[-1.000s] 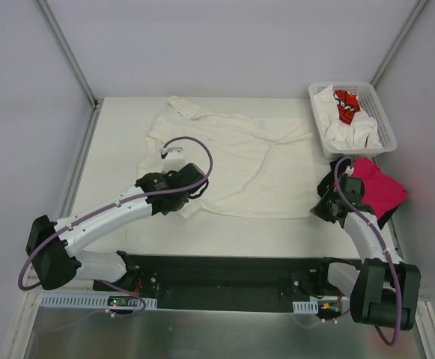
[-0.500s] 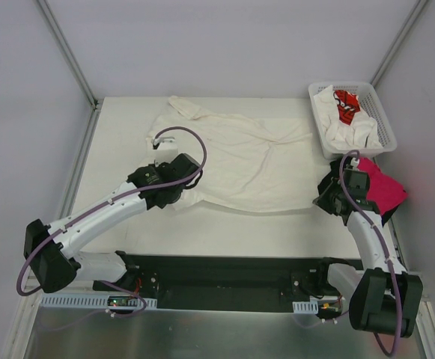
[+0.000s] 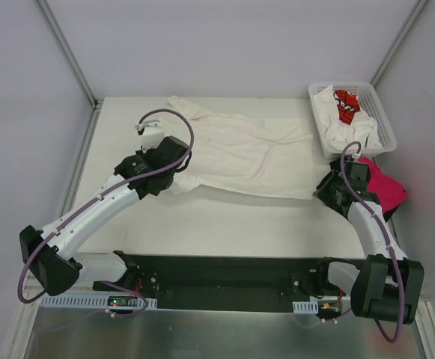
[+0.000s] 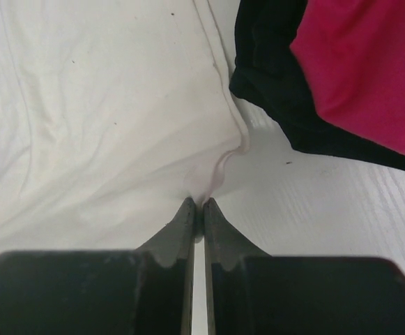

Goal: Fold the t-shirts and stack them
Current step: Grap the side of the flattened tshirt closest away from the robot with both arms, then fold the other side of the tshirt into a rectangle

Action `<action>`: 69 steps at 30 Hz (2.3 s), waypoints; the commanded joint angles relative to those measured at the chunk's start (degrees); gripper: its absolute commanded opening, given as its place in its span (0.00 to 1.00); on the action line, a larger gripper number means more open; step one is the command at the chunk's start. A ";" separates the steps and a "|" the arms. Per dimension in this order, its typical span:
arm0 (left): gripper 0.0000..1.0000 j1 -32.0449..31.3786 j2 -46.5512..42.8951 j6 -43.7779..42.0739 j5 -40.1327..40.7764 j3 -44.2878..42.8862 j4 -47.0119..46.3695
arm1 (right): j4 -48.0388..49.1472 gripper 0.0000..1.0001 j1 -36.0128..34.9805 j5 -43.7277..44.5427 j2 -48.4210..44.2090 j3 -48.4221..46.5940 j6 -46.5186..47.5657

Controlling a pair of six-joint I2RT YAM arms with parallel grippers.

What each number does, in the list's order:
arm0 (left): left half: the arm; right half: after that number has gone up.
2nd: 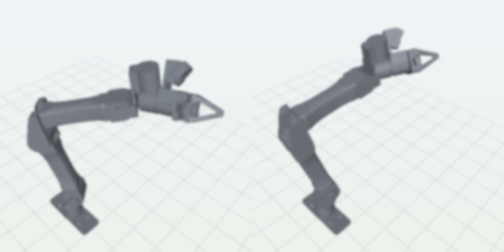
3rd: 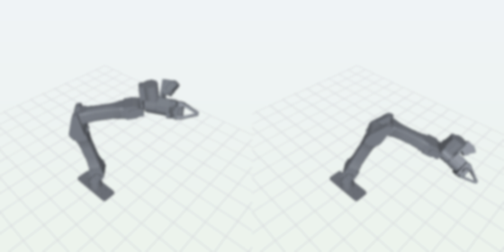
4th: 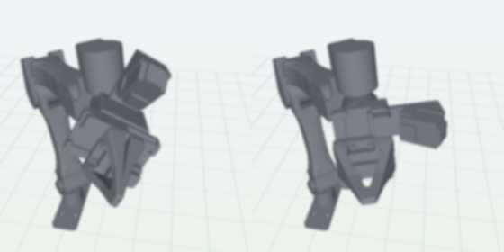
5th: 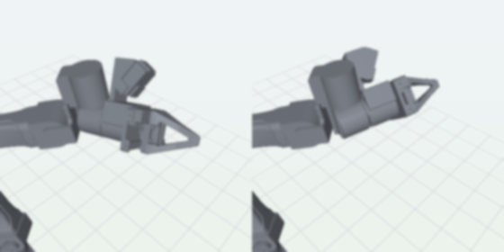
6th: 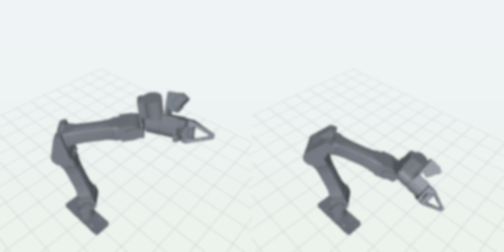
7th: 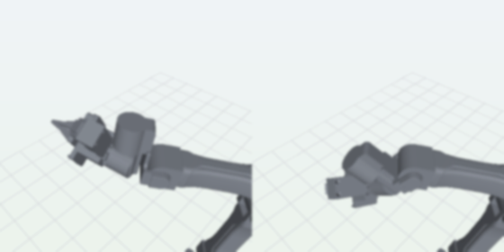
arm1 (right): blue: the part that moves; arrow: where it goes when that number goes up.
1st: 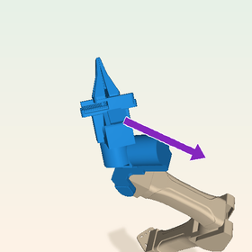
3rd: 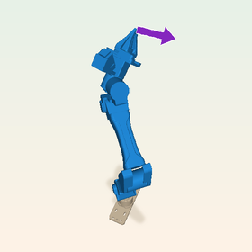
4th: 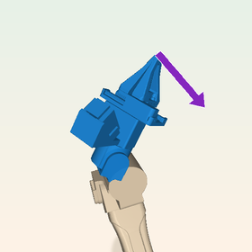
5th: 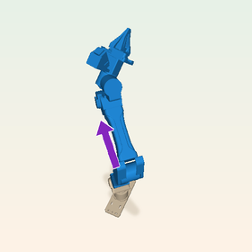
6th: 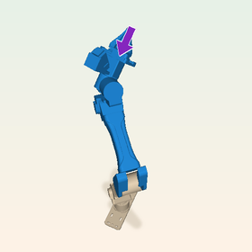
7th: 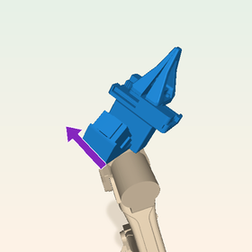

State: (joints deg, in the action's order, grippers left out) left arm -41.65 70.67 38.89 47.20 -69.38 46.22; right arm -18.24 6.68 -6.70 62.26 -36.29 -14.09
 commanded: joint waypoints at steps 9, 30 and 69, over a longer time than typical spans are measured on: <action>0.03 4.29 4.20 -5.23 1.23 -6.02 -2.27 | 5.49 0.01 0.44 -0.42 5.23 -7.38 -2.96; 0.03 7.28 14.48 -9.80 0.96 -13.84 -4.91 | 11.91 0.01 0.35 -0.86 18.41 -15.56 -6.04; 0.03 13.79 30.57 -15.60 -3.25 -25.71 -9.13 | 14.72 0.01 0.27 -1.04 31.96 -25.49 -7.80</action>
State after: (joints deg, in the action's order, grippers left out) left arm -29.10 99.81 25.50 43.66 -91.85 38.17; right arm -5.80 6.68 -7.38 93.45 -58.94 -20.69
